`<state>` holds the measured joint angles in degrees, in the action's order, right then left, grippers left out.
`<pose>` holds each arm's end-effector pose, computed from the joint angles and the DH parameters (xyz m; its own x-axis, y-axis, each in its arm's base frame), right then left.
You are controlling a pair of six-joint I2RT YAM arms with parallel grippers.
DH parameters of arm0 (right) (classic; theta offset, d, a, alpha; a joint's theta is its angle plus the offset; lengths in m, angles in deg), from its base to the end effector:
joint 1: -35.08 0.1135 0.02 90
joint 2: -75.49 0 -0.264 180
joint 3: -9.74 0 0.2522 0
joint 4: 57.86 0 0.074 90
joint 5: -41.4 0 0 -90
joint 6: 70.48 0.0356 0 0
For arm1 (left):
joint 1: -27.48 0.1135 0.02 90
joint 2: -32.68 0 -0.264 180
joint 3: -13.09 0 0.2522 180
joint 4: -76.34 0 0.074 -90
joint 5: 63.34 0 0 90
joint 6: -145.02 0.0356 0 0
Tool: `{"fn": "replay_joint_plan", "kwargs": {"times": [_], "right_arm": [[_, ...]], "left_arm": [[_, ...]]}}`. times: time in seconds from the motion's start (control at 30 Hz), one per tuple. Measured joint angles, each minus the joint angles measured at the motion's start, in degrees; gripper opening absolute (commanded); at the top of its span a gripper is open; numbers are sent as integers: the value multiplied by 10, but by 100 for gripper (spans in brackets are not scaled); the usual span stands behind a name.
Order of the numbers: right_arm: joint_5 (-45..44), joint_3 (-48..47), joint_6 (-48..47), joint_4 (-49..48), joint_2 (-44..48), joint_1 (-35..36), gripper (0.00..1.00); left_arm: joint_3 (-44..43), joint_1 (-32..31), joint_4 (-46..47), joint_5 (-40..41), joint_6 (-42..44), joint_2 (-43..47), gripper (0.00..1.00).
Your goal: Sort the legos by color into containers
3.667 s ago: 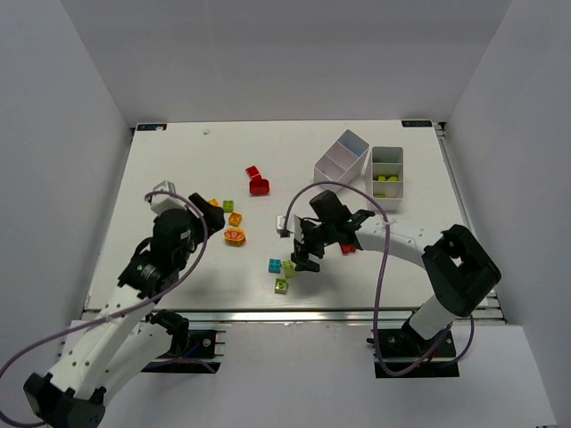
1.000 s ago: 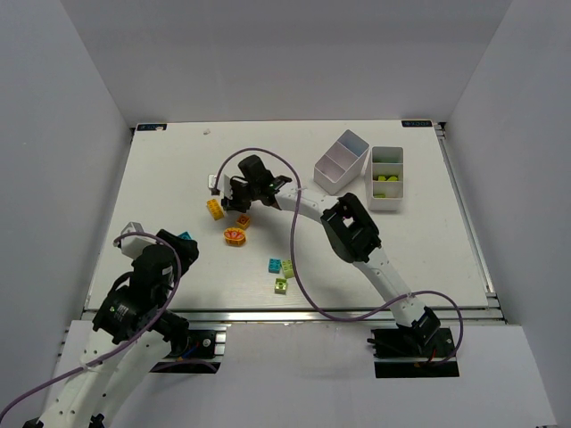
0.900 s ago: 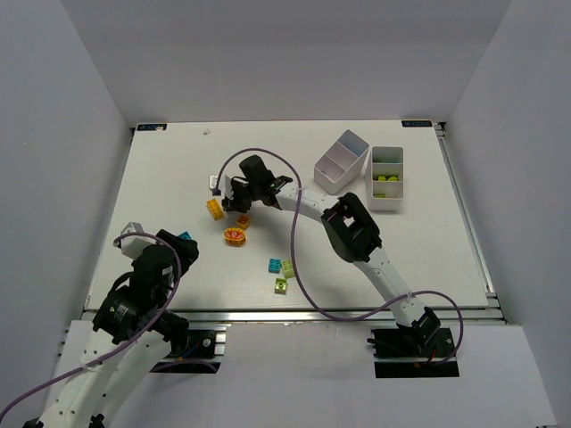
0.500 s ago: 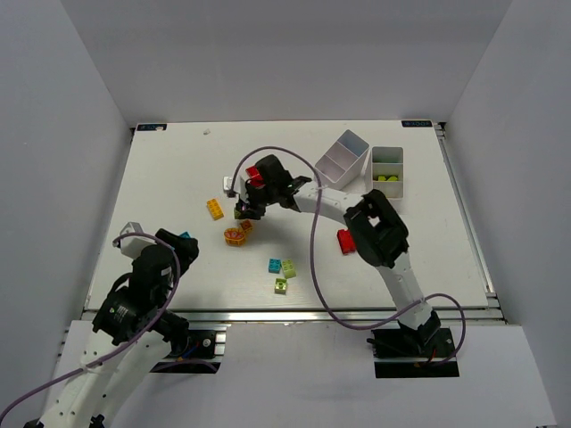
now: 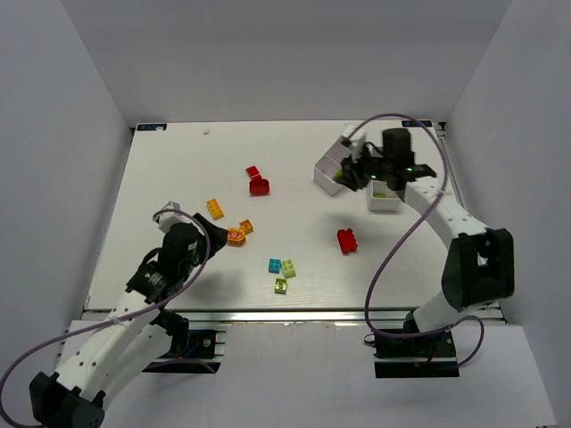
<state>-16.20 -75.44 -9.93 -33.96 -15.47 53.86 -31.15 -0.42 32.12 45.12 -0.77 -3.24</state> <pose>0.3401 0.1358 0.3005 -0.0579 -0.4581 -0.8870 -0.8510 0.4872 -0.1961 0.1317 -0.0570 0.2417 -0.4710 -0.6382 -0.6090 -0.3065 0.7657 -0.5655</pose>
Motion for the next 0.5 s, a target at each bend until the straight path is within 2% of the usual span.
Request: {"fn": "replay_joint_plan", "kwargs": {"times": [0.07, 0.2, 0.37, 0.5], "right_arm": [[-26, 31, 21, 27, 29, -59, 0], [-86, 70, 74, 53, 79, -132, 0], [-189, 105, 184, 42, 118, -146, 0], [-233, 98, 273, 29, 92, -157, 0]], "left_arm": [[0, 0, 41, -24, 16, -42, 77], [-2, 0, 101, -70, 43, -130, 77], [-15, 0, 138, -105, 71, -196, 77], [-24, 0, 156, -118, 84, -209, 78]]}}
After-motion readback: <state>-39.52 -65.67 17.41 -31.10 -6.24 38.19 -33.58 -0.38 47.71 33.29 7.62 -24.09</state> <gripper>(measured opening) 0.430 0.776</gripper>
